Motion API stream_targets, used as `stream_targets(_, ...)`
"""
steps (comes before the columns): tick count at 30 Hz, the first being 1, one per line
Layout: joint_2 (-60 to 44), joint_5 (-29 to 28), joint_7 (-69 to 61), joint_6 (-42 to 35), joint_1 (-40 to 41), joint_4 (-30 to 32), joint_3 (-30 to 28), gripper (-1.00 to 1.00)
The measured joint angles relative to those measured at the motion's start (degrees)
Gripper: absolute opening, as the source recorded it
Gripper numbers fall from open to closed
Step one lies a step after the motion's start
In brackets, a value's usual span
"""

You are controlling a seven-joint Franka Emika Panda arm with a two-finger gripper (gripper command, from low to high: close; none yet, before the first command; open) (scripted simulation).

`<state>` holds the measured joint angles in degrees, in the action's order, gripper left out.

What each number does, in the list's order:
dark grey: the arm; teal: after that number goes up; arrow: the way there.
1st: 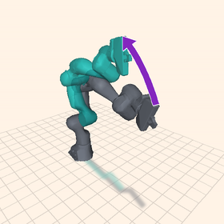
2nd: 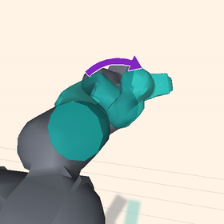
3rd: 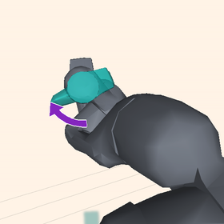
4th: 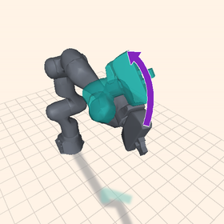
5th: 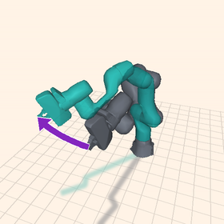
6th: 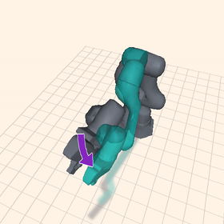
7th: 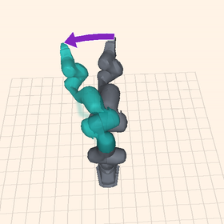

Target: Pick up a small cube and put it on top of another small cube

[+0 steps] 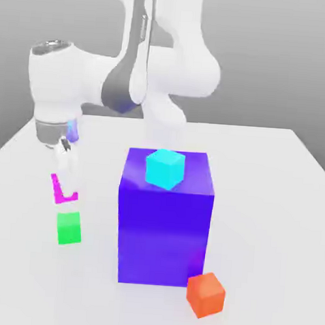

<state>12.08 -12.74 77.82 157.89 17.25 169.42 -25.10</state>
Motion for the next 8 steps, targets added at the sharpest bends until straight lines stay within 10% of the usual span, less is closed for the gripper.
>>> stream_targets(5, -10.34, 10.62, -7.5, 9.86, -4.57, -0.12, -0.92, -1.0)
stream_targets(6, -12.0, 13.66, -9.57, 11.32, -4.93, -0.17, -0.58, 1.0)
stream_targets(8, -12.0, 13.66, -9.57, 11.32, -5.86, -0.17, -0.59, 1.0)
